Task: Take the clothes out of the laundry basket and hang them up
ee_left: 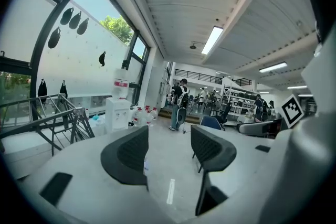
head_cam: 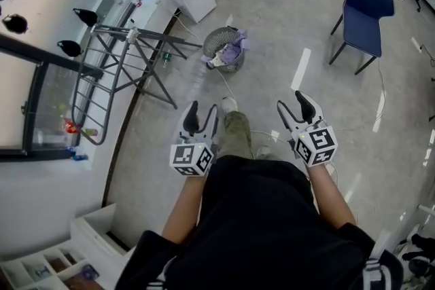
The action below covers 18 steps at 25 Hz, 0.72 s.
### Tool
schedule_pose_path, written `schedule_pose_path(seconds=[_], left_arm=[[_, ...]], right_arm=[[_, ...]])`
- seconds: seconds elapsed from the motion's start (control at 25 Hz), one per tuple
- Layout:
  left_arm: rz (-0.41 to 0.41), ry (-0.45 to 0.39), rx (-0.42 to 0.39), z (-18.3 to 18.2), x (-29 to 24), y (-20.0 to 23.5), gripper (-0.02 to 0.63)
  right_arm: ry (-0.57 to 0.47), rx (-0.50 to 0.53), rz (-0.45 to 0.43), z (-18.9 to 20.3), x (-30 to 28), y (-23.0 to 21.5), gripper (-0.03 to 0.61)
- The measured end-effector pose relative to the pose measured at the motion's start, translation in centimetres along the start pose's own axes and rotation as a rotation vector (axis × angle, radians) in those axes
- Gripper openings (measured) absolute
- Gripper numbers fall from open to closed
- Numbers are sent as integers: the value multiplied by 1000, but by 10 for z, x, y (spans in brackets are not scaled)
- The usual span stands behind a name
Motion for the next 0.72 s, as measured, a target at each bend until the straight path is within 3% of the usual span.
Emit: schedule_pose_path(seconds=[0.36, 0.56, 0.72], left_arm=[[18, 1, 36, -14, -76, 42, 233], [13, 6, 67, -27, -126, 98, 233], [-19, -14, 98, -45, -157, 146, 233]], right_arm=[[73, 15, 5, -17, -67, -22, 221], [121, 39, 2, -47, -148, -33, 221], [161, 80, -50, -82, -220, -31, 221]])
Point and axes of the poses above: the fingertips, and each gripper's own axes: x backward along the fingers, y to its left, z out of its underside, the point moved 7 cm from there along x, backward along the fingers, and after that the axes turned 5 degrees about y, right-handed, at the moved point
